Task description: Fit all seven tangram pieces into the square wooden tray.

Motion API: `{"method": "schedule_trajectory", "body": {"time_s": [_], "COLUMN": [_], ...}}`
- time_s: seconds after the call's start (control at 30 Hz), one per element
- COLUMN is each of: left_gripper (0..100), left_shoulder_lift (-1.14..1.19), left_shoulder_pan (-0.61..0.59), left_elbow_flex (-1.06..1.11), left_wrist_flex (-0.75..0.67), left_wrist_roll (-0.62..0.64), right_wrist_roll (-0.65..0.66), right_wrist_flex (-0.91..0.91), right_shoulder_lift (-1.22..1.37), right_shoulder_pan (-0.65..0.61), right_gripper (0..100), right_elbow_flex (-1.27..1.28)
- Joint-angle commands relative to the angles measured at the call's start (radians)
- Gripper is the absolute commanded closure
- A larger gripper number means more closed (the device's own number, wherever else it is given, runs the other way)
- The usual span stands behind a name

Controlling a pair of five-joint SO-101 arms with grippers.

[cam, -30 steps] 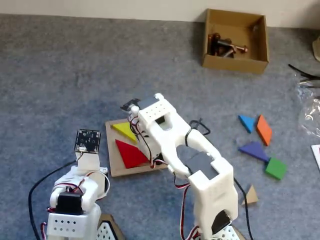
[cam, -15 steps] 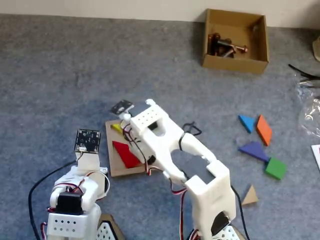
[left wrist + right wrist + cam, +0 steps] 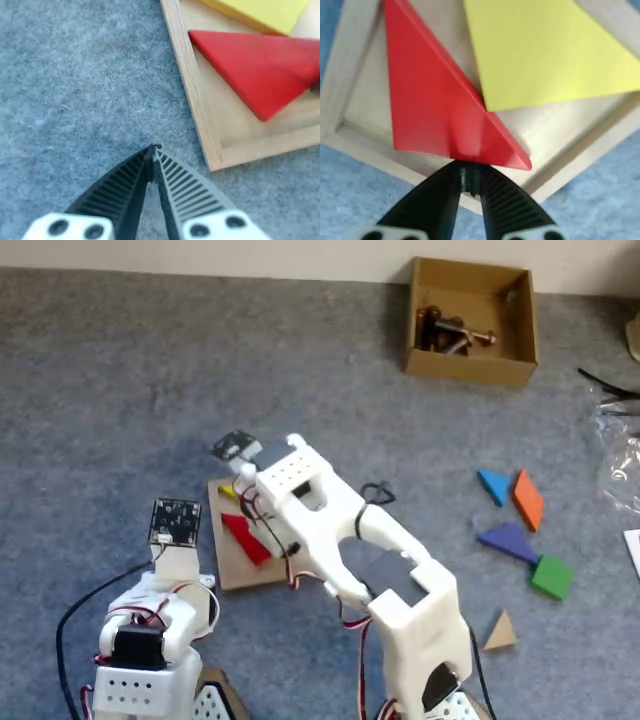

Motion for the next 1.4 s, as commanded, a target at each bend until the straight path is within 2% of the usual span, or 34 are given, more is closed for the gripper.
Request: {"method": "schedule_trajectory", "body": {"time_s": [0.0, 0.2, 0.6, 0.73, 0.93, 1.1, 1.27, 1.37], "left_gripper": [99, 99, 99, 99, 99, 99, 99, 99], "left_shoulder_lift": [-0.007, -0.007, -0.007, -0.007, -0.007, -0.007, -0.007, -0.007], "left_shoulder_pan": [0.015, 0.015, 0.015, 0.015, 0.015, 0.015, 0.015, 0.015], "left_elbow_flex": [0.019, 0.019, 0.019, 0.019, 0.019, 0.019, 0.019, 0.019], "left_wrist_flex": [-0.002, -0.002, -0.002, -0.002, -0.002, -0.002, -0.002, -0.002], "left_wrist_roll": [0.008, 0.008, 0.008, 0.008, 0.008, 0.008, 0.008, 0.008], "right_wrist_roll": [0.003, -0.044, -0.044, 0.028, 0.069, 0.104, 0.104, 0.103], "right_wrist_flex": [-0.024, -0.021, -0.010, 0.062, 0.087, 0.114, 0.104, 0.036], "right_shoulder_lift": [-0.018, -0.018, -0.019, -0.025, -0.094, -0.110, -0.071, -0.039], "right_shoulder_pan": [0.058, 0.084, 0.084, 0.073, 0.044, 0.053, 0.058, 0.068], "right_gripper": [99.5, 99.5, 99.5, 99.5, 99.5, 93.7, 93.6, 93.7], "right_elbow_flex": [-0.102, -0.163, -0.166, -0.176, -0.205, -0.202, -0.171, -0.099]}}
